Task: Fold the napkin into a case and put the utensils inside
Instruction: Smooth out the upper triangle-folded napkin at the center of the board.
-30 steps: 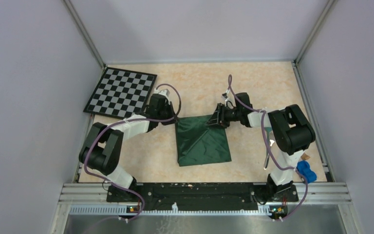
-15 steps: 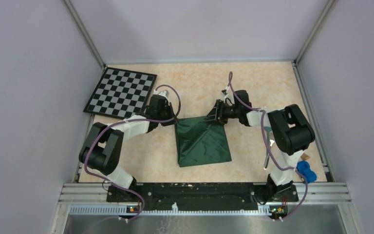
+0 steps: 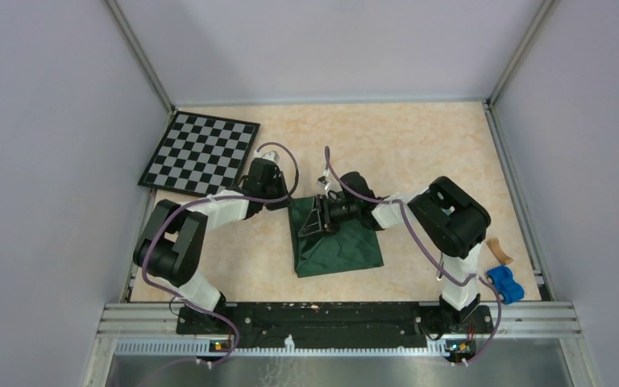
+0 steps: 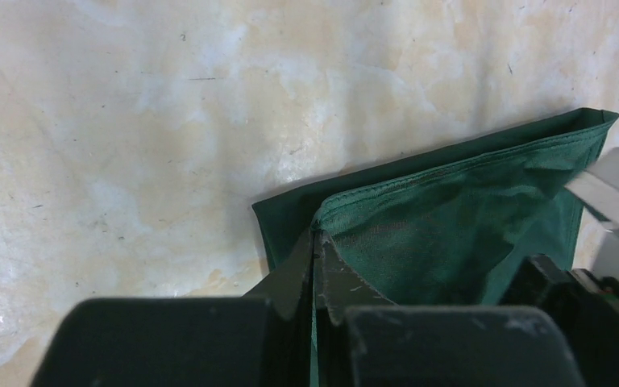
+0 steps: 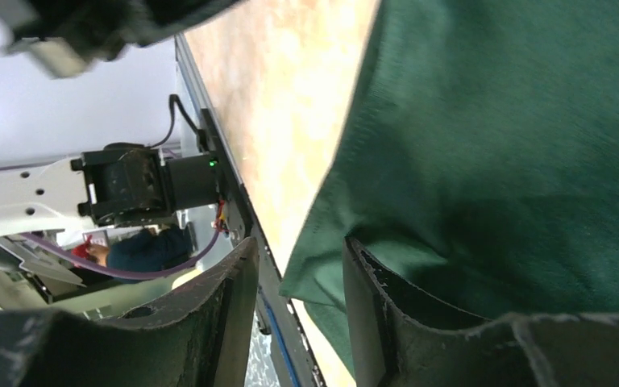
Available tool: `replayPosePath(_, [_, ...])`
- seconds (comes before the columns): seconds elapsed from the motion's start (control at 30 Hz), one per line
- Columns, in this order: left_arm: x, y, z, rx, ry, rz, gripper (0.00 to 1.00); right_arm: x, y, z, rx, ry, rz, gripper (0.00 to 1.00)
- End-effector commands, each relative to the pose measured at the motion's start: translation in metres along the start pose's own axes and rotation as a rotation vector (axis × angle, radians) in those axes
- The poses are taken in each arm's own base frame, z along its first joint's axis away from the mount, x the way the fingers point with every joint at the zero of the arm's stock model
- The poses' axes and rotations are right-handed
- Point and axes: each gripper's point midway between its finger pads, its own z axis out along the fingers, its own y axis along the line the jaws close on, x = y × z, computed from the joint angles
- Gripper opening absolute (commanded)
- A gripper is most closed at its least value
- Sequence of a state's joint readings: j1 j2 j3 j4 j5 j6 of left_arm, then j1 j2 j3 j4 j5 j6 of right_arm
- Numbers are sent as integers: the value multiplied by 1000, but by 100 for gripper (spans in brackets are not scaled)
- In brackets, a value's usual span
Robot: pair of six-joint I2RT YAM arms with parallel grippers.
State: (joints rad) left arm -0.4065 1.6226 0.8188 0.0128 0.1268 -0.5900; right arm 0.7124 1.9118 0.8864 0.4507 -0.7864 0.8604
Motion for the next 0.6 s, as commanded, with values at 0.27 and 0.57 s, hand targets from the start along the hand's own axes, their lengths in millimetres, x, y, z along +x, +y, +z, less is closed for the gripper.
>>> replayPosePath(0.27, [2,7,1,-24,-19,-24,0,30,-22,13,27,65,40,39])
replayPosePath(0.57, [9,8,-3,-12,-12,-24,0,32,7,-8,24,39,-14,39])
